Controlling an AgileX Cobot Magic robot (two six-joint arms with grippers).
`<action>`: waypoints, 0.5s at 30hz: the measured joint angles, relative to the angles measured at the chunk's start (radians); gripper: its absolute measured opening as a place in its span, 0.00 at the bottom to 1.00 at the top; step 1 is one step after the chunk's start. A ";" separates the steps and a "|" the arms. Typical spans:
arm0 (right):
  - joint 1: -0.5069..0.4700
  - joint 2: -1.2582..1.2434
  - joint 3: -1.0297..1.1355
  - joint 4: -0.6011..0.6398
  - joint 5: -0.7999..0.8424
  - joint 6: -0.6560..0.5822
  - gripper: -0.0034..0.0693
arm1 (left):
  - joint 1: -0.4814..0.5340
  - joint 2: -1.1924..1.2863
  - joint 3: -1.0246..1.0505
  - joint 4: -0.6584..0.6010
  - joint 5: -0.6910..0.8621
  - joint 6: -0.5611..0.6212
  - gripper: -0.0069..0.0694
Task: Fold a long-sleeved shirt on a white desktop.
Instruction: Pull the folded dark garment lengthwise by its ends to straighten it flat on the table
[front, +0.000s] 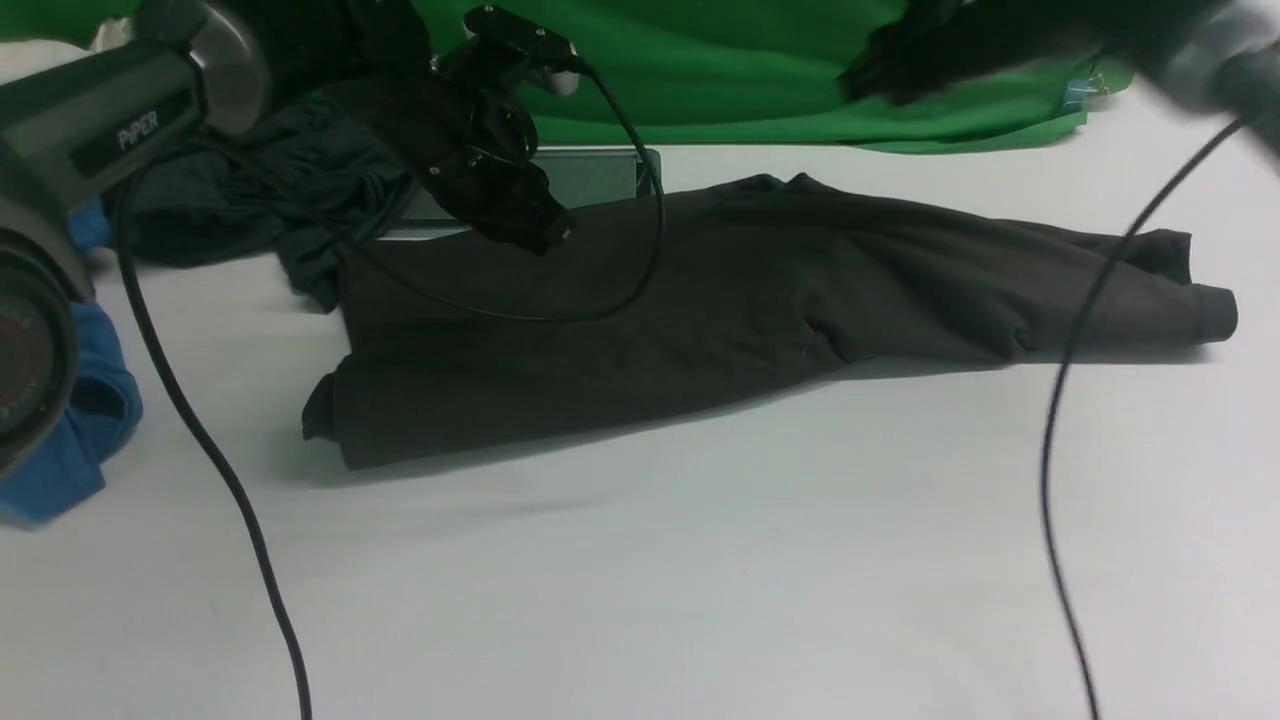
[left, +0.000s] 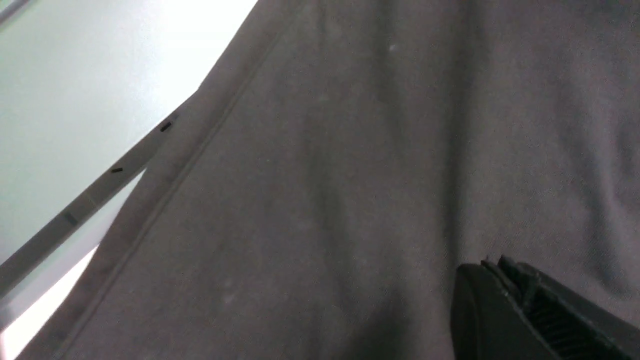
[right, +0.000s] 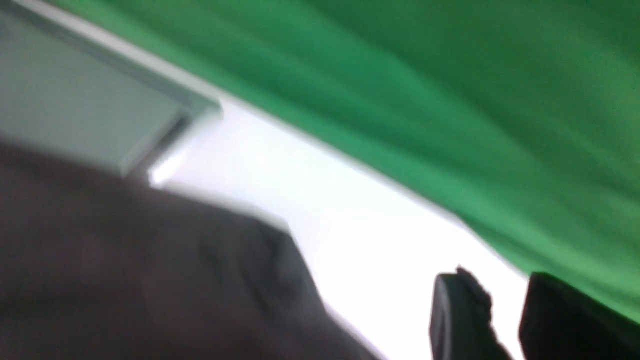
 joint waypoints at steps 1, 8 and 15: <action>-0.013 -0.025 0.000 -0.044 0.062 0.029 0.30 | 0.000 -0.001 0.000 0.005 0.004 0.002 0.11; -0.110 -0.093 0.013 -0.163 0.367 0.120 0.38 | 0.000 -0.032 0.002 -0.004 0.080 0.003 0.11; -0.212 -0.239 0.269 -0.187 0.394 0.187 0.41 | -0.037 -0.196 0.190 -0.020 0.017 0.003 0.11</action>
